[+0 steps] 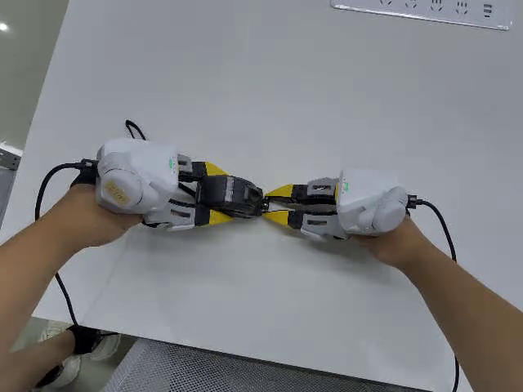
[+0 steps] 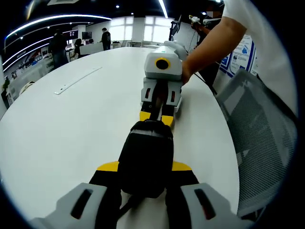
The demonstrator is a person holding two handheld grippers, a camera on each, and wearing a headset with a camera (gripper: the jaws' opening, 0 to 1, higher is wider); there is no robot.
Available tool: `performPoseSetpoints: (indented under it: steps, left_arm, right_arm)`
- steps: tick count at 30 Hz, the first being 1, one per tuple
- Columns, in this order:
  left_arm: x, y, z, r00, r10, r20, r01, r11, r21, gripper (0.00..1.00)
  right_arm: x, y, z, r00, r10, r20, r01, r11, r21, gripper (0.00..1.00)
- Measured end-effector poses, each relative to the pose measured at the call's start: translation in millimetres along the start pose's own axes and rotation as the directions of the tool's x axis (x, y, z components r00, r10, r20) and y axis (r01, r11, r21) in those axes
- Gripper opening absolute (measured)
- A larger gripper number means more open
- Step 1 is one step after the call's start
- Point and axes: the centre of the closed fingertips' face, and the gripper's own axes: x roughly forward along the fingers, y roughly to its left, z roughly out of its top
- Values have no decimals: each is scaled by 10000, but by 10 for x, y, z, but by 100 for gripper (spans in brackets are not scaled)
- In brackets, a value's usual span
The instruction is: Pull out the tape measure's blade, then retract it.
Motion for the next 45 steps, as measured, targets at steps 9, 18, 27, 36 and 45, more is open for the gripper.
performPoseSetpoints:
  steps: [9,18,27,36,45]
  left_arm:
    - [1,-4,-4,10000,-12,26,12,10000,16,31]
    - [-2,-6,-1,10000,-66,26,66,10000,30,31]
    - [0,-3,-3,10000,-86,48,86,10000,-5,31]
    - [0,-7,-5,10000,-68,31,68,10000,1,31]
    - [6,-9,1,10000,-92,31,92,10000,-23,31]
  right_arm:
    - [-13,6,-12,10000,-10,-6,10,10000,14,10]
    - [-41,5,-25,10000,-80,-14,80,9999,-62,10]
    - [-77,-3,-44,10000,-82,-24,82,10000,-8,10]
    - [-146,0,-83,9998,-191,-18,191,9998,85,10]
    - [-232,-3,-121,9995,-324,17,324,9993,171,10]
